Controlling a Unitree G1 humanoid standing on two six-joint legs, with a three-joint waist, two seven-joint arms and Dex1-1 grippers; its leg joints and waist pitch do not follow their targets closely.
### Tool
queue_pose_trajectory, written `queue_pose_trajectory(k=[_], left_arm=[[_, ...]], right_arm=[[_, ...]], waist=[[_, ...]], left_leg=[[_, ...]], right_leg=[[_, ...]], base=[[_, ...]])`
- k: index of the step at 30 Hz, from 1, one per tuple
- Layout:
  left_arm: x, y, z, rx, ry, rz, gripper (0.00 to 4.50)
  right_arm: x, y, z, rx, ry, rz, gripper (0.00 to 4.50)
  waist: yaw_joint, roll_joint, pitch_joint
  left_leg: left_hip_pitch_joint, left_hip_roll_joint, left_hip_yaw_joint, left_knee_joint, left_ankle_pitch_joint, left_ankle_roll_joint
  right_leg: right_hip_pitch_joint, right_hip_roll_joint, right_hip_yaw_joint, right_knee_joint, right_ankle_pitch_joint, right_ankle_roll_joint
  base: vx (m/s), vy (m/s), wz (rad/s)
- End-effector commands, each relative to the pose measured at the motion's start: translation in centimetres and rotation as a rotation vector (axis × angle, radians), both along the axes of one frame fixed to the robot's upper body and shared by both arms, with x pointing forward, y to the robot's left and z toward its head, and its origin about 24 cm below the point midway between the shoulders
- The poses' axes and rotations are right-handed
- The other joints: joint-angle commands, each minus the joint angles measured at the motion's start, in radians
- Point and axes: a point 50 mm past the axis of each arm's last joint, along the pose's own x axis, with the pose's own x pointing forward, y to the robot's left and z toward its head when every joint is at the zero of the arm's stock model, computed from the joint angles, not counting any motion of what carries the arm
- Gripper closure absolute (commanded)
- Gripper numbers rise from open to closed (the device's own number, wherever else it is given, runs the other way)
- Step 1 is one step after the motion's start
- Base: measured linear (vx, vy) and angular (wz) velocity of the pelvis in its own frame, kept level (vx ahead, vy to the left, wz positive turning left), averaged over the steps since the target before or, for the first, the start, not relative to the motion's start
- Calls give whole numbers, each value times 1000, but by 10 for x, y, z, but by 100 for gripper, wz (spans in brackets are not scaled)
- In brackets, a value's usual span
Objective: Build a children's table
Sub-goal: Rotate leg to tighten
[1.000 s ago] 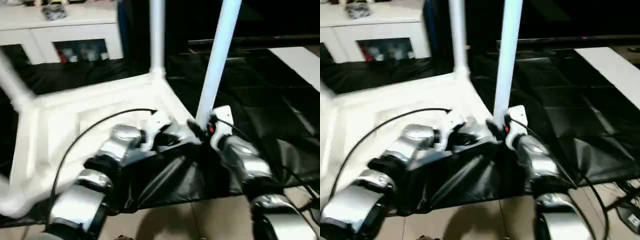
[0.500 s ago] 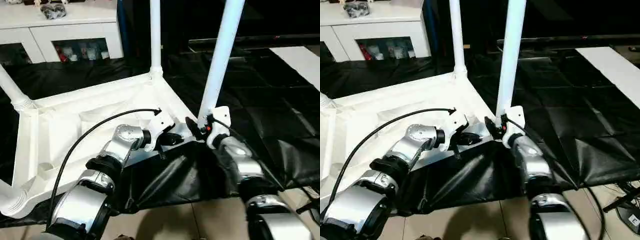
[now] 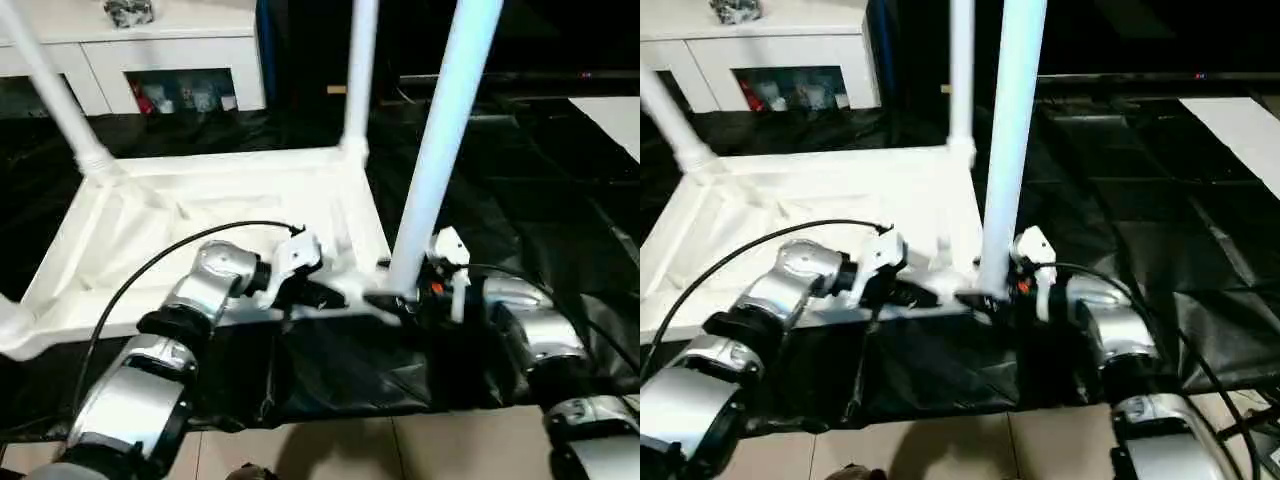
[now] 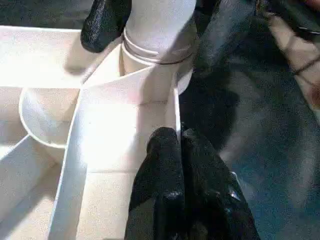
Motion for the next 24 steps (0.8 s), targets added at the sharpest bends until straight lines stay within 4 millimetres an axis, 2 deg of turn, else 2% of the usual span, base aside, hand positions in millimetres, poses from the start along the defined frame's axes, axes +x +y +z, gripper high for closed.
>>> queue_pose_trajectory(k=[1, 4, 5, 12, 18, 22, 23, 24], left_arm=[[-3, -14, 3, -18, -7, -89, 450], [-4, -9, 5, -10, 2, -121, 450], [-5, -8, 5, -7, 4, -127, 450], [-5, -5, 6, -9, 14, -123, 450], [-3, -2, 6, -13, 13, -92, 450], [2, -4, 5, -22, -5, 2, 450], [4, -6, 5, -25, -13, 40, 450], [5, -7, 5, -28, -18, 62, 450]], right_arm=[[-10, 15, -11, -14, 83, 122, 83], [-14, 15, -10, -15, 107, 169, 105], [-14, 15, -10, -13, 109, 173, 113], [-18, 21, -13, 3, 122, 189, 168], [-20, 24, -13, 22, 123, 175, 178], [-15, 27, -14, 40, 88, 59, 180], [-12, 27, -15, 36, 72, -8, 181], [-9, 27, -16, 33, 62, -50, 181]], waist=[[1, -7, -62], [4, -7, -62], [5, -12, -63], [11, -11, -64], [11, -10, -64], [12, -12, -61], [12, -11, -58], [11, -11, -57]], left_leg=[[28, 31, -9, -64, -278, 66], [27, 30, -10, -64, -267, 62], [27, 30, -10, -64, -261, 63], [26, 30, -11, -62, -241, 63], [26, 30, -10, -62, -239, 64], [27, 31, -10, -64, -254, 52], [32, 31, -10, -67, -288, 35], [32, 30, -11, -67, -296, 27]], right_leg=[[40, -49, 25, -56, -180, -270], [42, -49, 25, -56, -182, -268], [43, -49, 25, -55, -176, -266], [43, -51, 24, -51, -165, -267], [42, -51, 24, -51, -162, -268], [39, -53, 26, -55, -204, -256], [34, -54, 26, -62, -273, -239], [33, -55, 26, -63, -294, -234]], base=[[0, 0, 0], [0, 0, 0], [0, 0, 0], [0, 0, 0], [0, 0, 0], [0, 0, 0], [0, 0, 0], [0, 0, 0]])
